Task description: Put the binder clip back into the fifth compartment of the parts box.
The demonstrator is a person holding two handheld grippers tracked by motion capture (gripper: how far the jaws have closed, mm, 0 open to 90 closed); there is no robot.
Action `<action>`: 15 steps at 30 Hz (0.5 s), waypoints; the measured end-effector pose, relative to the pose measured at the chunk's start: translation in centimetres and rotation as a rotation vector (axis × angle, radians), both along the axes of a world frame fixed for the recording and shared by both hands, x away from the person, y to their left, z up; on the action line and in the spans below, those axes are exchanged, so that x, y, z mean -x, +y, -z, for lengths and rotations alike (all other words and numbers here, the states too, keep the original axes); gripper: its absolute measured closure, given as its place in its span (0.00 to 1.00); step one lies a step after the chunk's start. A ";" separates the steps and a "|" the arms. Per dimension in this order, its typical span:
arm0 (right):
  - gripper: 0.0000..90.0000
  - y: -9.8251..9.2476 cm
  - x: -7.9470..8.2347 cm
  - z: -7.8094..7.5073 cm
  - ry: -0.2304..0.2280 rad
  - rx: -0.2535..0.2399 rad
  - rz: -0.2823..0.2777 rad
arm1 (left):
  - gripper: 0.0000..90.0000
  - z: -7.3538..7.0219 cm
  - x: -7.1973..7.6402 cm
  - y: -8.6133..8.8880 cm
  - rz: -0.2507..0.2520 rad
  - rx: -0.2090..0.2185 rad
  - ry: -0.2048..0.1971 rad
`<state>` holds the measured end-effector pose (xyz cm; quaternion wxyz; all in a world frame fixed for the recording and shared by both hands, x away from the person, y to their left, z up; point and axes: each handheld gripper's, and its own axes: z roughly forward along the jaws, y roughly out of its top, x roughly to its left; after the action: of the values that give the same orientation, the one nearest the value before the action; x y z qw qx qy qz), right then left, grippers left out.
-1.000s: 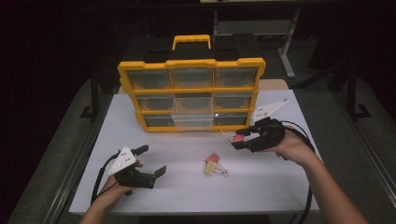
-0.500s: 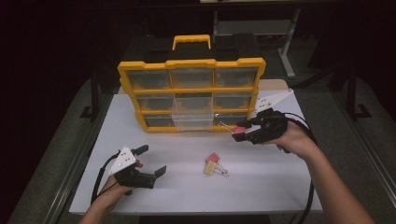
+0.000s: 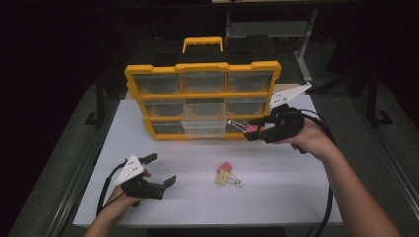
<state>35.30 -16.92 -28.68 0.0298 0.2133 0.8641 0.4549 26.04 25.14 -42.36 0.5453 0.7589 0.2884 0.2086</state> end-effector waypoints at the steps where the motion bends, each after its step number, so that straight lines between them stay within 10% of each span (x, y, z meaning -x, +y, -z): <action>1: 0.54 0.1 -0.1 -0.1 -0.006 0.002 -0.004 | 0.00 0.0 0.0 0.0 -0.001 0.000 0.001; 15: 0.54 1.1 -1.2 -2.0 -0.021 0.002 -0.006 | 0.00 -0.1 0.1 0.0 -0.003 0.004 0.006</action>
<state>36.53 -15.84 -26.72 0.0376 0.2061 0.8649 0.4561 25.97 25.17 -42.28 0.5456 0.7580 0.2917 0.2064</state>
